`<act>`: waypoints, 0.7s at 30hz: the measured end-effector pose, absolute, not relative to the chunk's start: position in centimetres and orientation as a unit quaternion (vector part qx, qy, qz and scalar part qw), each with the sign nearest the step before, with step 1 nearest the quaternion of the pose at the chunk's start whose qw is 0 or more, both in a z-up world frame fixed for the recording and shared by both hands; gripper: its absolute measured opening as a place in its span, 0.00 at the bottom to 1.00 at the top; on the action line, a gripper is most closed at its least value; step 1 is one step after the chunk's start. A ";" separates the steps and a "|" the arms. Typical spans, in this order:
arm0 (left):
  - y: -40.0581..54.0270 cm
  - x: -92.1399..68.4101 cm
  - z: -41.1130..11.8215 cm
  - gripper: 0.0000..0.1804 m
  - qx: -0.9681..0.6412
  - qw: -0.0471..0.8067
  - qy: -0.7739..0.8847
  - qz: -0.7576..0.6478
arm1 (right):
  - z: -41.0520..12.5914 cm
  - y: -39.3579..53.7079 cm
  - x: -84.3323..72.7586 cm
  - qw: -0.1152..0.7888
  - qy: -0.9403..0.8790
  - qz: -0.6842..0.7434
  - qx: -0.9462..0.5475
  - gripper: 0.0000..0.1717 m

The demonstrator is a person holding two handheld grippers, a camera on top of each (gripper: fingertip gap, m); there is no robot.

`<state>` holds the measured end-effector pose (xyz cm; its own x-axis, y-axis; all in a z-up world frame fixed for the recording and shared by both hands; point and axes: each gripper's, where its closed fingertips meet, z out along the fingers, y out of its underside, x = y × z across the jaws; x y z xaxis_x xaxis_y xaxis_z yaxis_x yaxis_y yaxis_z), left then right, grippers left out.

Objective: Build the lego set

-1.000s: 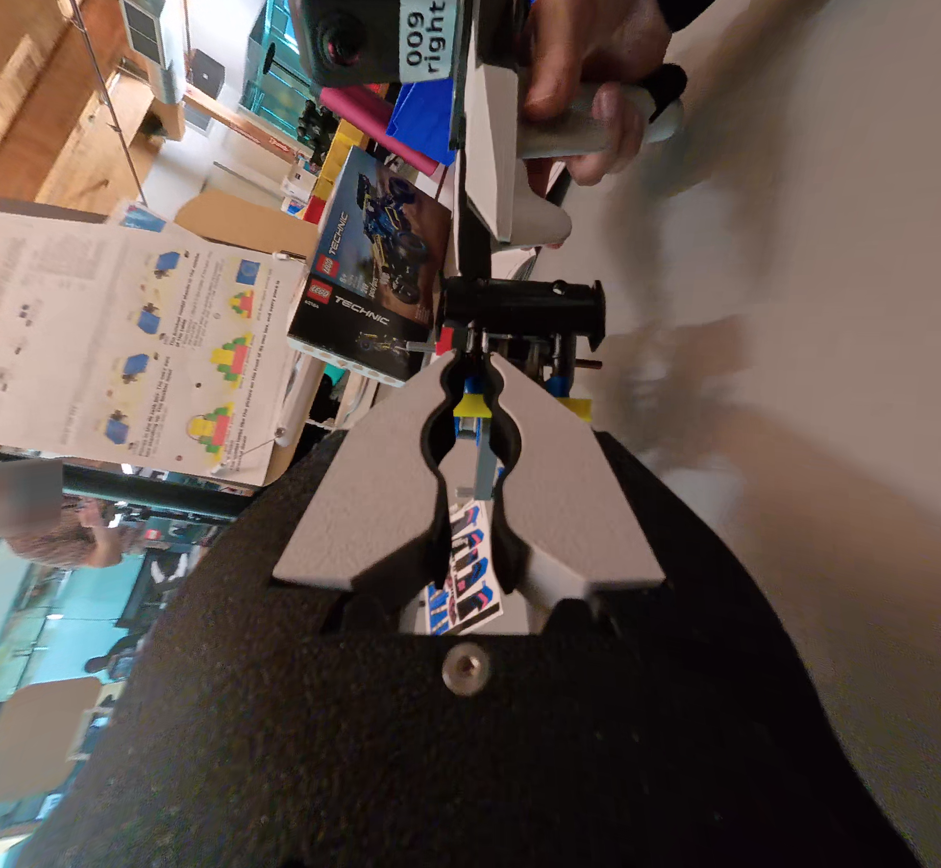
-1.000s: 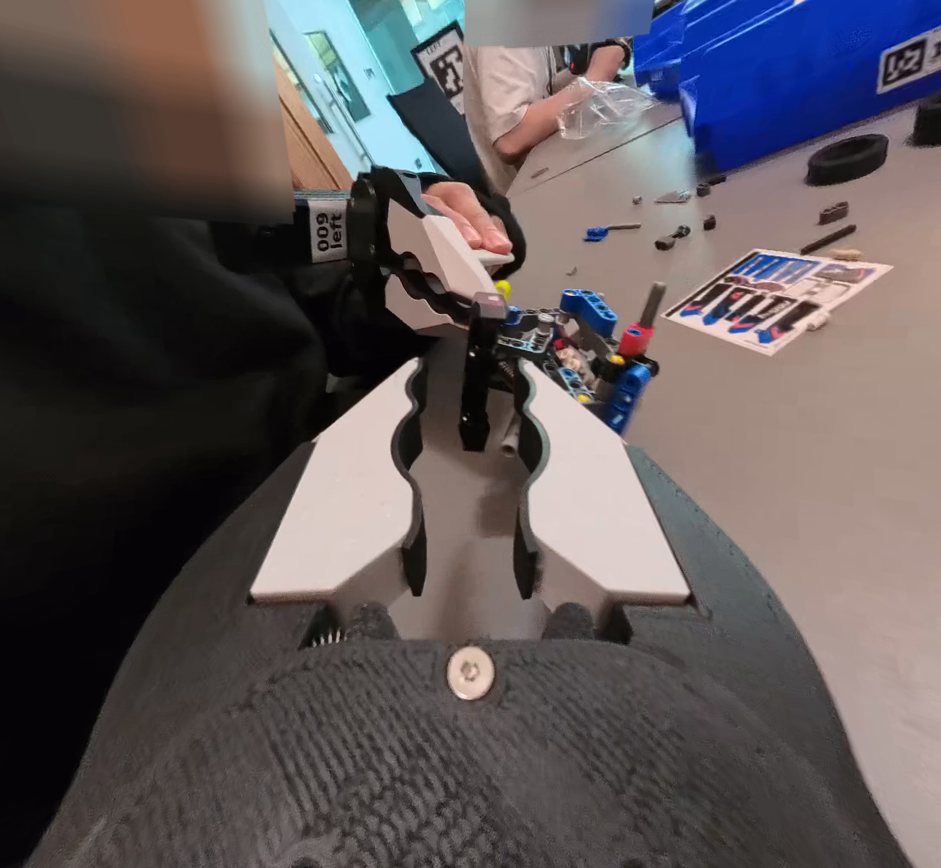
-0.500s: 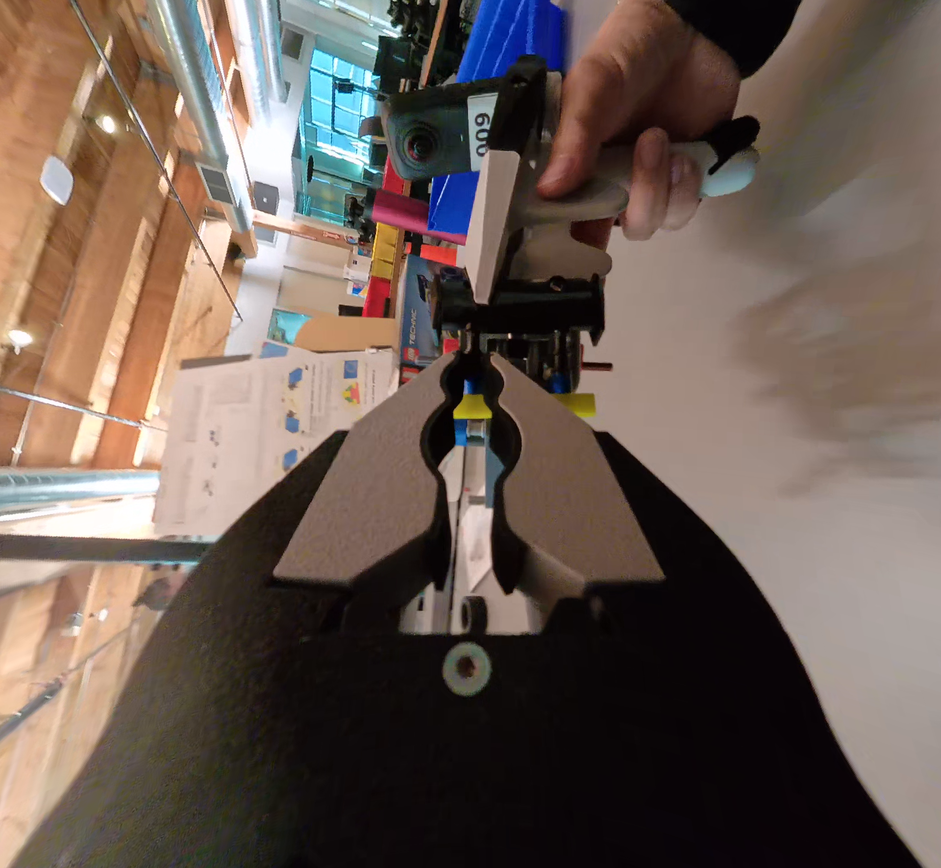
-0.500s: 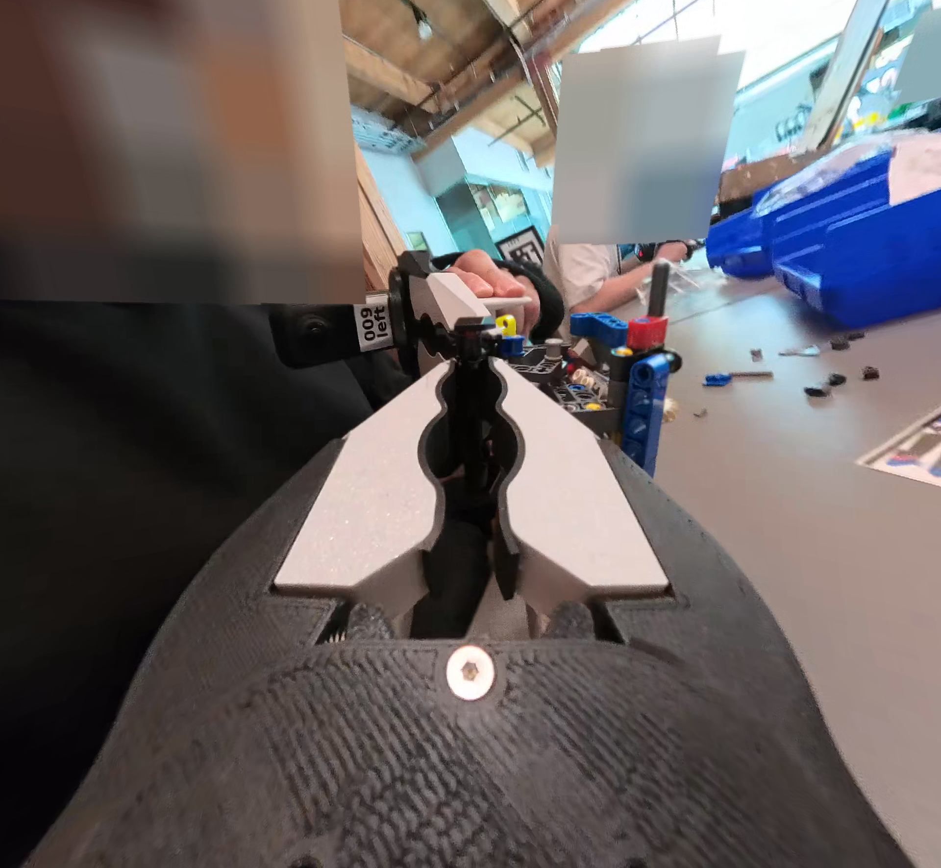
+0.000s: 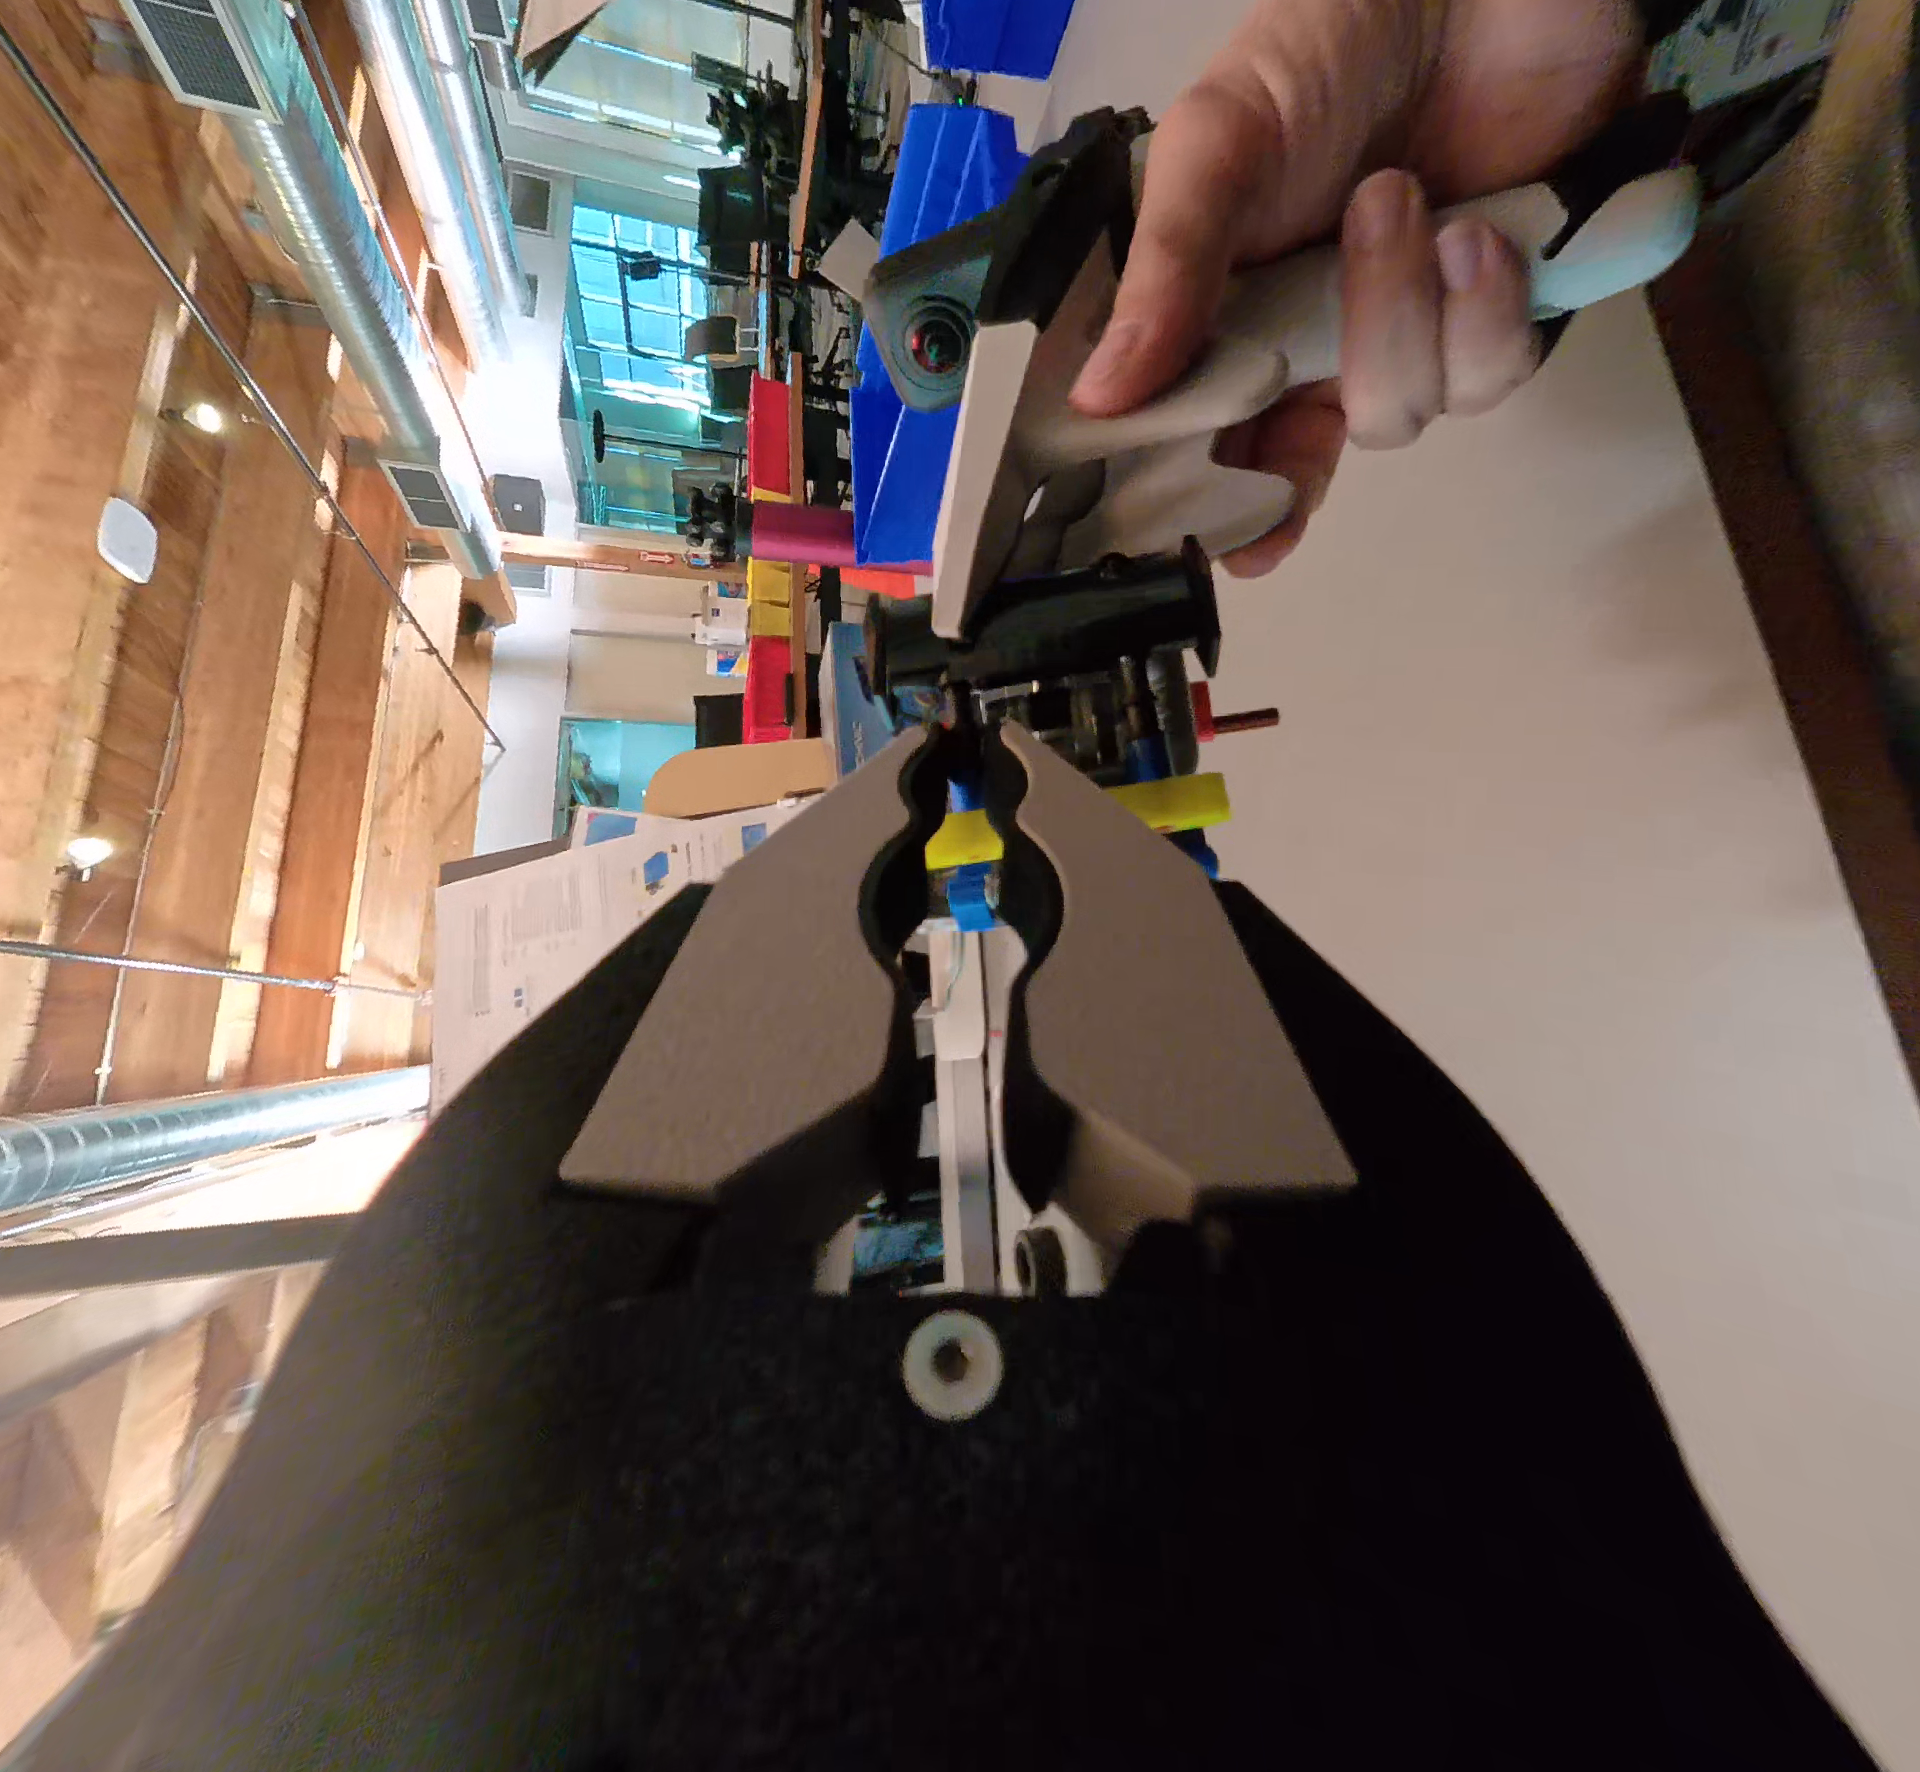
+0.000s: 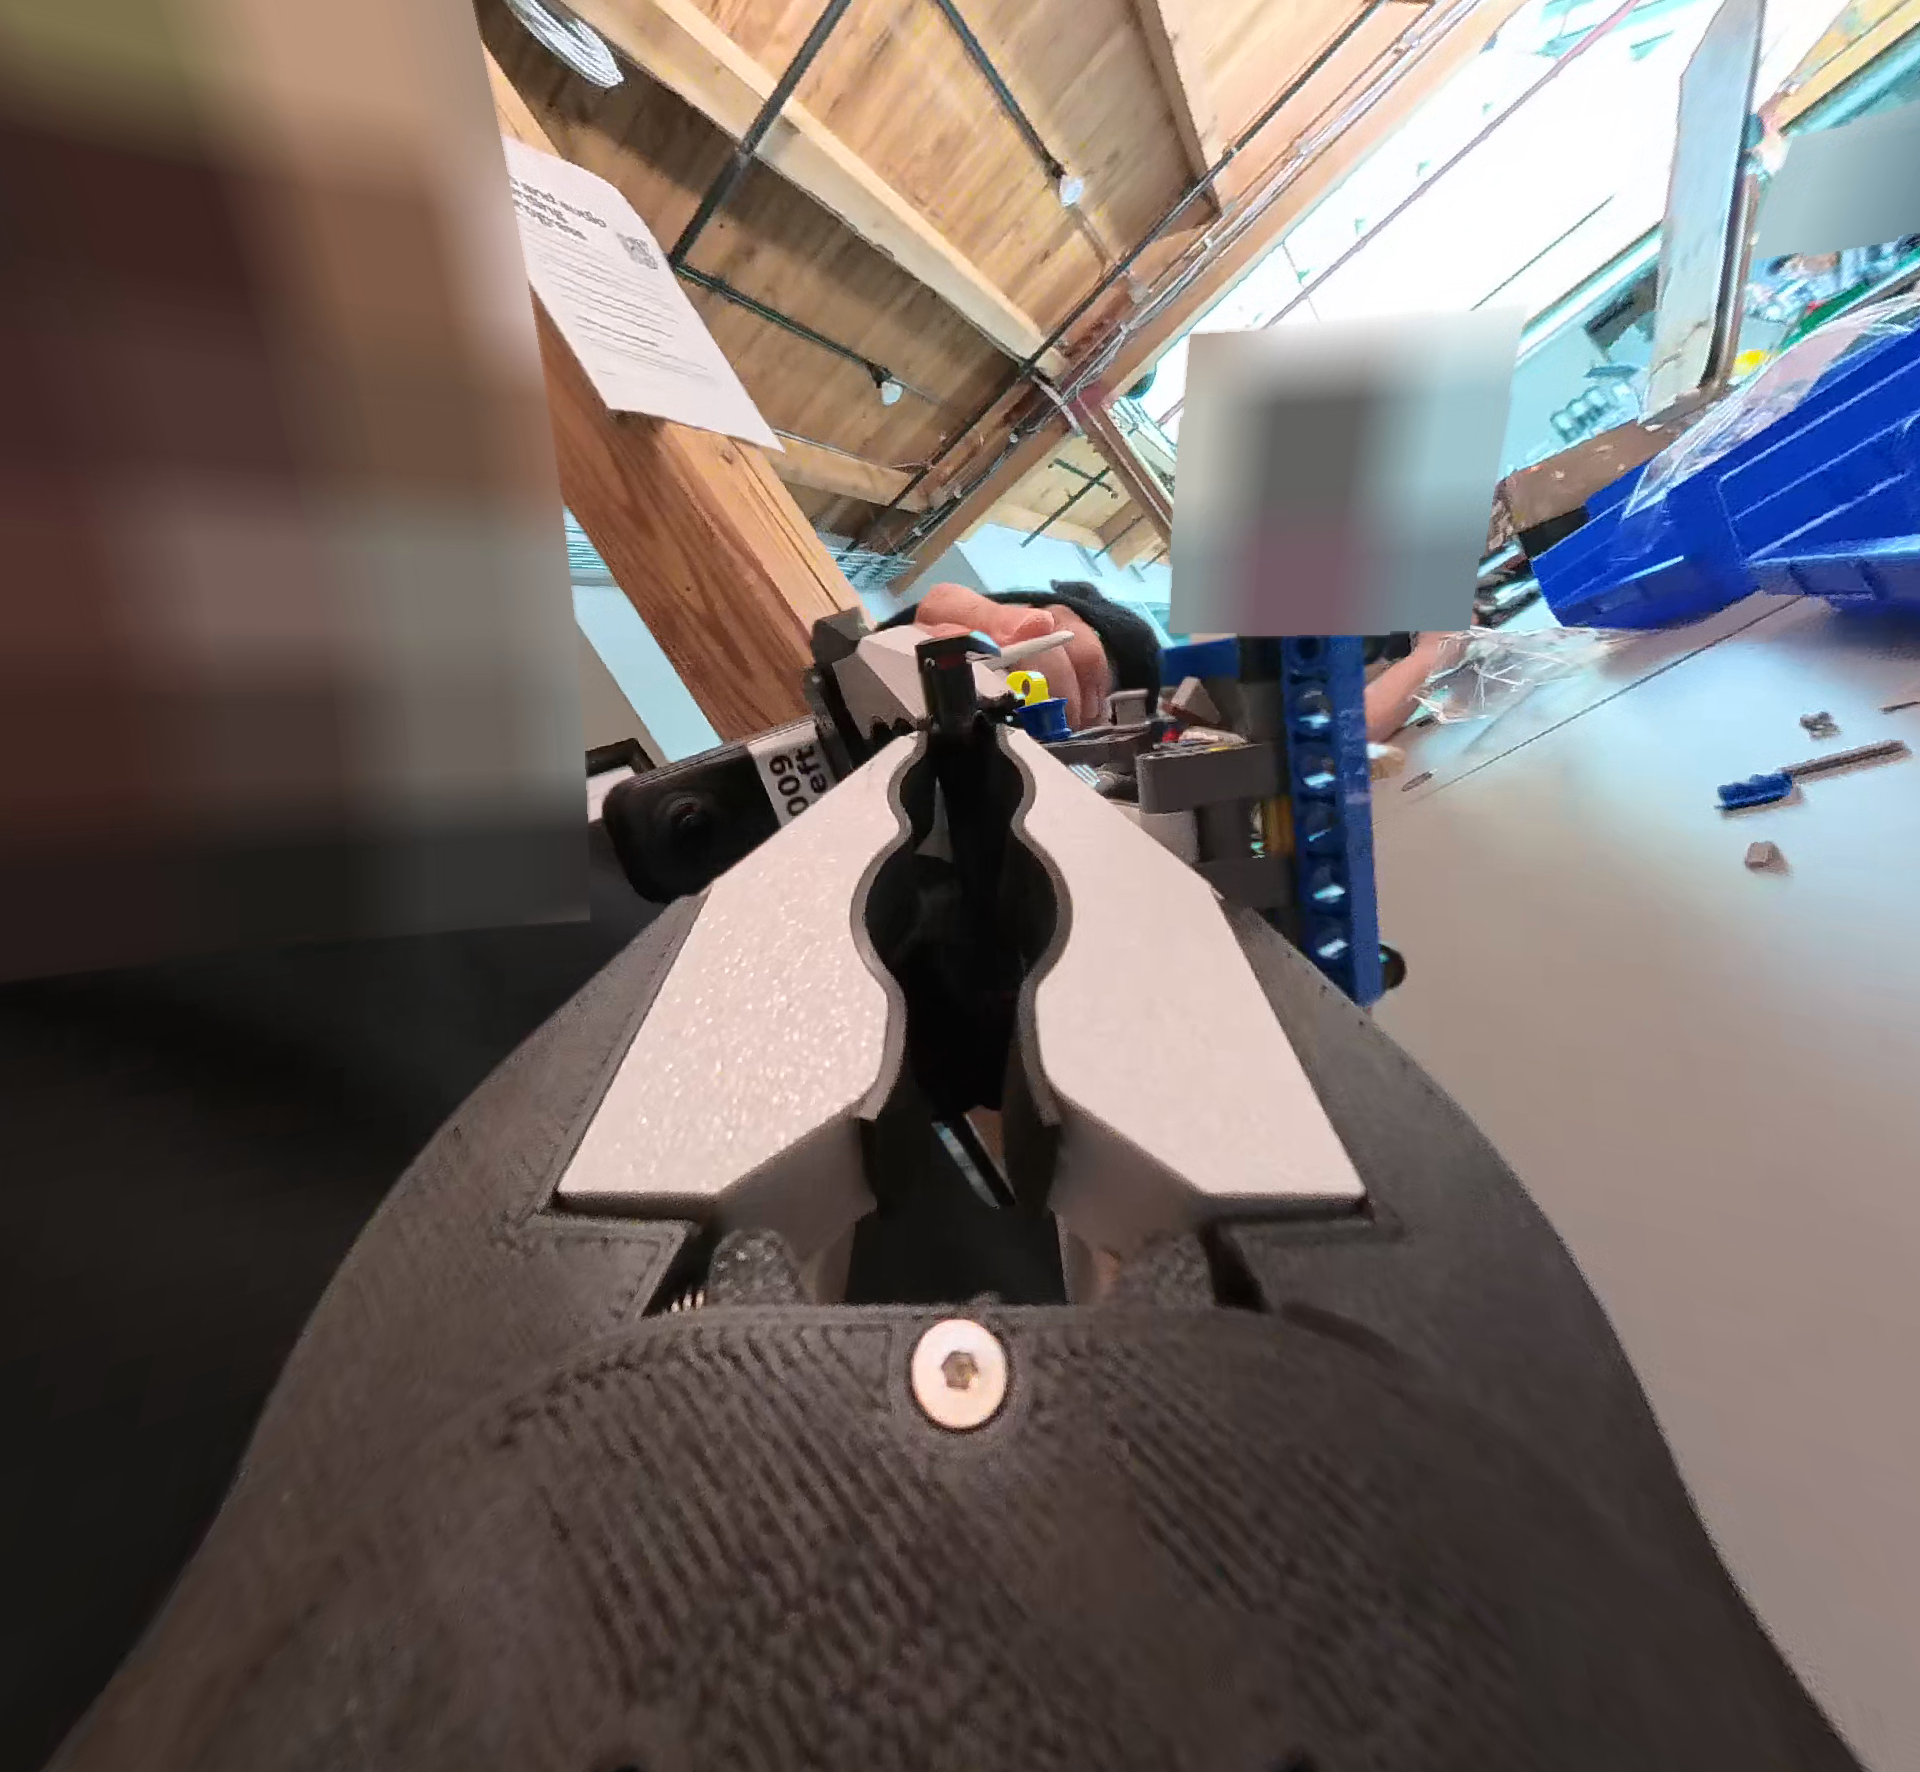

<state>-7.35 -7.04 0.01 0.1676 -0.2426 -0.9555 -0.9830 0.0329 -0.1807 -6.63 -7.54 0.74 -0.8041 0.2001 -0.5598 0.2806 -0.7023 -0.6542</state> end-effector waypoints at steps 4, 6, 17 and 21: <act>-7.2 -7.7 -1.0 0.01 -0.611 0.508 0.503 0.340 | -0.2 -7.7 -7.0 0.032 0.361 -0.870 0.336 0.05; -7.0 -8.3 -1.5 0.01 -0.619 0.508 0.496 0.337 | -0.7 -7.6 -7.7 0.028 0.357 -0.865 0.352 0.05; -3.6 -11.6 -8.5 0.01 -0.704 0.497 0.439 0.253 | -7.4 -4.4 -11.2 0.071 0.369 -0.785 0.493 0.05; -2.1 -12.1 -9.2 0.01 -0.706 0.523 0.419 0.228 | -8.0 -2.6 -11.9 0.073 0.346 -0.781 0.515 0.05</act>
